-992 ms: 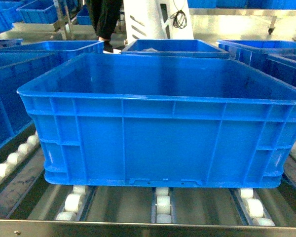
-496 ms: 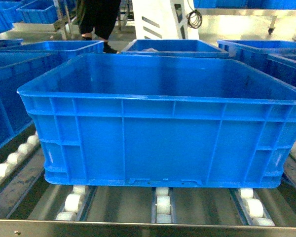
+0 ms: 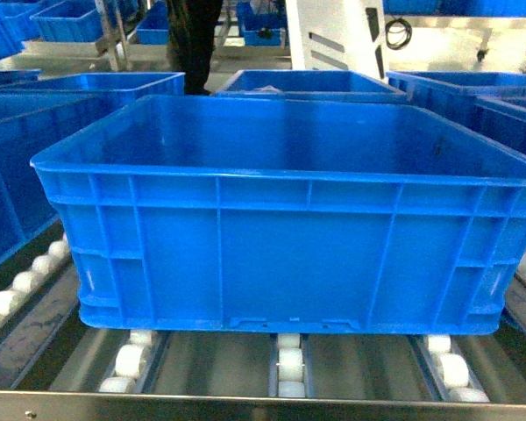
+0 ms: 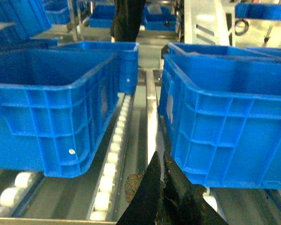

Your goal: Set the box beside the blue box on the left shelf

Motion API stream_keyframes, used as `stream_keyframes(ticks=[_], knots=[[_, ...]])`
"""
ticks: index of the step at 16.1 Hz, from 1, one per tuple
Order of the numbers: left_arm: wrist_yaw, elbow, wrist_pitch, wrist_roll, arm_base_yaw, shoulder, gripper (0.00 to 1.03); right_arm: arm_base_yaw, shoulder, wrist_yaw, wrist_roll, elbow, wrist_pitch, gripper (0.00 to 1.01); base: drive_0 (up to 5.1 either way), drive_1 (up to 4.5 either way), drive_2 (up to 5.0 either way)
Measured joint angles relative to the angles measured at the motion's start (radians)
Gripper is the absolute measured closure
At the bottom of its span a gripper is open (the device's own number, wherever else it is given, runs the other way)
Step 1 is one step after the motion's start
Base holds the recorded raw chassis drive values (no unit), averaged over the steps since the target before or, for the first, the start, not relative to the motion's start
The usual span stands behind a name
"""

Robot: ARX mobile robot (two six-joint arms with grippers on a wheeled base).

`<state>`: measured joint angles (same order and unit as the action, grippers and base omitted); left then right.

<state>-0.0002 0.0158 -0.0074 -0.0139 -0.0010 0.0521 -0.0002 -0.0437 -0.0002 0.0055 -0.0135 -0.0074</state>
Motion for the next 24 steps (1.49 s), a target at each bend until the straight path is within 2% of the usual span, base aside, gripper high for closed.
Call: stream_keyframes(ticks=[1, 2, 6, 7, 8, 9, 13, 14, 16, 24], knots=[[0.0, 0.002, 0.025, 0.0, 0.0, -0.041, 1.01, 0.0, 0.039, 0.0, 0.0, -0.004, 0.022, 1.0, 0.0, 0.0, 0.0], [-0.001, 0.0, -0.009, 0.0, 0.0, -0.041, 1.01, 0.0, 0.039, 0.003, 0.001, 0.0, -0.009, 1.0, 0.0, 0.0, 0.0], [0.0, 0.0, 0.002, 0.0, 0.0, -0.041, 1.01, 0.0, 0.039, 0.0, 0.0, 0.0, 0.003, 1.0, 0.0, 0.0, 0.0], [0.0, 0.0, 0.002, 0.0, 0.0, -0.041, 0.98, 0.0, 0.039, 0.0, 0.0, 0.0, 0.003, 0.94, 0.0, 0.0, 0.0], [0.0, 0.0, 0.002, 0.0, 0.0, -0.041, 0.86, 0.0, 0.039, 0.0, 0.0, 0.0, 0.003, 0.79, 0.0, 0.0, 0.0], [0.0, 0.0, 0.002, 0.0, 0.0, -0.041, 0.66, 0.0, 0.039, 0.0, 0.0, 0.0, 0.003, 0.61, 0.0, 0.0, 0.0], [0.0, 0.0, 0.002, 0.0, 0.0, -0.041, 0.11, 0.0, 0.039, 0.0, 0.0, 0.0, 0.003, 0.06, 0.0, 0.0, 0.0], [0.0, 0.0, 0.002, 0.003, 0.0, -0.041, 0.03, 0.0, 0.039, 0.0, 0.0, 0.0, 0.003, 0.02, 0.0, 0.0, 0.0], [0.0, 0.0, 0.002, 0.002, 0.0, -0.041, 0.06, 0.0, 0.039, 0.0, 0.0, 0.0, 0.003, 0.04, 0.0, 0.0, 0.0], [0.0, 0.0, 0.002, 0.003, 0.0, -0.041, 0.05, 0.0, 0.039, 0.0, 0.0, 0.0, 0.003, 0.03, 0.0, 0.0, 0.0]])
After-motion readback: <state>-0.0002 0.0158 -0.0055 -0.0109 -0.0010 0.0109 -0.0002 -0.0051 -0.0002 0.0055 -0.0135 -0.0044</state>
